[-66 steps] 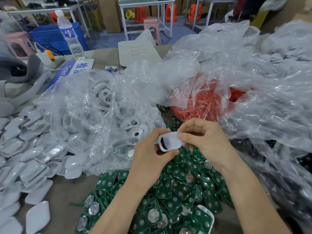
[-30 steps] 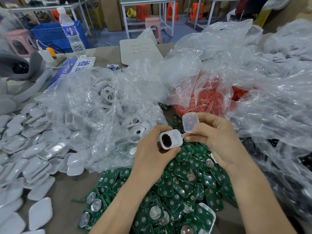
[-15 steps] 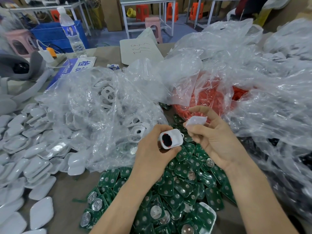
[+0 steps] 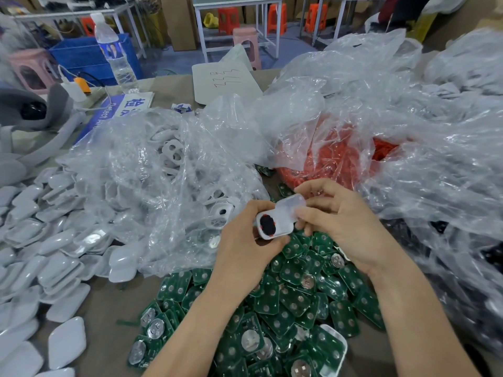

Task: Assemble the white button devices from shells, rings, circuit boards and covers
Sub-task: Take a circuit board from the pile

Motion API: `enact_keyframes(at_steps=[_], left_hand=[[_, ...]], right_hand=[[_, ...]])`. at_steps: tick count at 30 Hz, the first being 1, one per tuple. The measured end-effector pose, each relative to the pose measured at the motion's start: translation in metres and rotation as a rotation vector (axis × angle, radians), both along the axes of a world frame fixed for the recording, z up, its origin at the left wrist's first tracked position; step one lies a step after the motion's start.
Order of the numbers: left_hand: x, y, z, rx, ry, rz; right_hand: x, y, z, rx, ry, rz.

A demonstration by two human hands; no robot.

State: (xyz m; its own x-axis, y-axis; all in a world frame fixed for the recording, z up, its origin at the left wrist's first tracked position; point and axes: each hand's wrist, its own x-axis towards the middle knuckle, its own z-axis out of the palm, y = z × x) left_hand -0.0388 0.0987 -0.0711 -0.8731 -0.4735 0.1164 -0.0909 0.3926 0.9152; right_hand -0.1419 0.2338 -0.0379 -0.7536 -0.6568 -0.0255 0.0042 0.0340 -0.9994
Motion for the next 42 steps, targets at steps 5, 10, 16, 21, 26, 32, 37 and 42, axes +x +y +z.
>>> enact_keyframes(at_steps=[5, 10, 16, 21, 26, 32, 37, 42], left_hand=[[0.001, 0.000, 0.001, -0.013, 0.010, 0.001], [0.000, 0.002, 0.004, 0.009, 0.035, -0.005], [0.000, 0.001, 0.002, 0.009, 0.020, 0.007], [0.000, 0.001, 0.001, 0.019, 0.018, 0.005], [0.000, 0.001, 0.001, 0.039, 0.028, 0.006], [0.000, 0.001, 0.001, 0.054, 0.027, -0.001], [0.000, 0.001, 0.000, 0.050, 0.026, 0.003], [-0.001, 0.001, 0.000, 0.050, 0.032, 0.006]], right_hand=[[0.002, -0.002, -0.001, -0.023, -0.015, 0.002], [0.006, -0.008, -0.003, -0.008, -0.032, -0.052], [0.008, -0.010, -0.005, 0.030, 0.016, -0.079], [0.007, -0.010, -0.007, 0.082, 0.118, -0.109], [0.008, -0.010, -0.007, 0.078, 0.120, -0.106], [0.007, -0.009, -0.007, 0.090, 0.127, -0.106], [0.011, -0.012, -0.009, 0.148, 0.227, -0.136], [0.012, -0.013, -0.010, 0.209, 0.332, -0.192]])
